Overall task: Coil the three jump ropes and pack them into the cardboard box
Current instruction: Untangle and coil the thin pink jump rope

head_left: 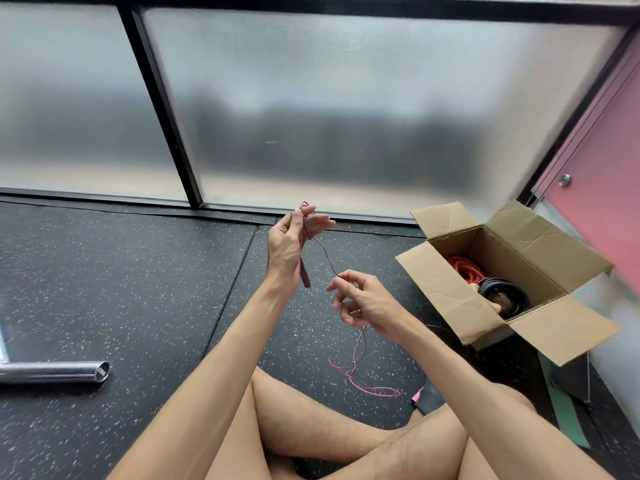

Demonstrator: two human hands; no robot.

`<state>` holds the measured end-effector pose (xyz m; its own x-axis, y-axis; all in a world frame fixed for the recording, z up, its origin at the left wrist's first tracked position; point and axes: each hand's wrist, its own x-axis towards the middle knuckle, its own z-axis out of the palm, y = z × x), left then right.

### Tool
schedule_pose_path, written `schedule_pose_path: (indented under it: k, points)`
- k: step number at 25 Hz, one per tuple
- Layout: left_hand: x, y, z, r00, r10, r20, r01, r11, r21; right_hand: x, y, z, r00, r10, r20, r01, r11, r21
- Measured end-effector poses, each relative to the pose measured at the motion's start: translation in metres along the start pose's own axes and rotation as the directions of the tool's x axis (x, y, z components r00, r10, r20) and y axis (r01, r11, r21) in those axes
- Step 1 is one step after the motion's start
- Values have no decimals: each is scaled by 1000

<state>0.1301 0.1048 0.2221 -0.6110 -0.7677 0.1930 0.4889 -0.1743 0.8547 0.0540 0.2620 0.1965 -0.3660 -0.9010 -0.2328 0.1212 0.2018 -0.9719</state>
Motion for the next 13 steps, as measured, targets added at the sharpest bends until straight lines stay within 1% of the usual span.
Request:
schedule_pose_path:
  k: [1, 2, 3, 4, 6, 8, 9, 10, 11, 13]
  points:
    - [1, -3, 0, 999, 40, -23, -37, 994, 107, 0, -1, 1, 1000, -7, 0, 7, 999, -41]
    - [1, -5, 0, 996, 84, -25, -76, 967, 245, 0, -2, 1, 1000, -10, -2, 10, 996, -85]
    - [0, -7, -1, 992, 130, -3, -118, 910, 397, 1, -2, 1, 1000, -9, -11, 8, 992, -123]
    - [-3, -10, -2, 985, 168, 46, -166, 828, 535, 1, -3, 1, 1000, -7, -22, 4, 989, -147]
    - [-7, -15, -7, 963, 198, 185, -269, 619, 738, 1, -4, -1, 998, -5, -55, -5, 982, -188]
    - [-10, -20, -14, 936, 169, 308, -351, 394, 850, -1, -7, -6, 994, -6, -111, -27, 956, -293]
    - [-11, -21, -18, 929, 135, 343, -369, 301, 880, -3, -7, -9, 989, -20, -146, -38, 921, -388]
    - [-12, -21, -23, 929, 101, 356, -370, 232, 900, -4, -7, -13, 983, -58, -173, -36, 868, -496]
    - [-11, -21, -28, 933, 68, 354, -360, 187, 914, -5, -6, -17, 976, -115, -185, -19, 801, -598]
    - [-10, -20, -37, 943, 6, 332, -329, 142, 933, -7, -5, -25, 958, -229, -171, 31, 677, -735]
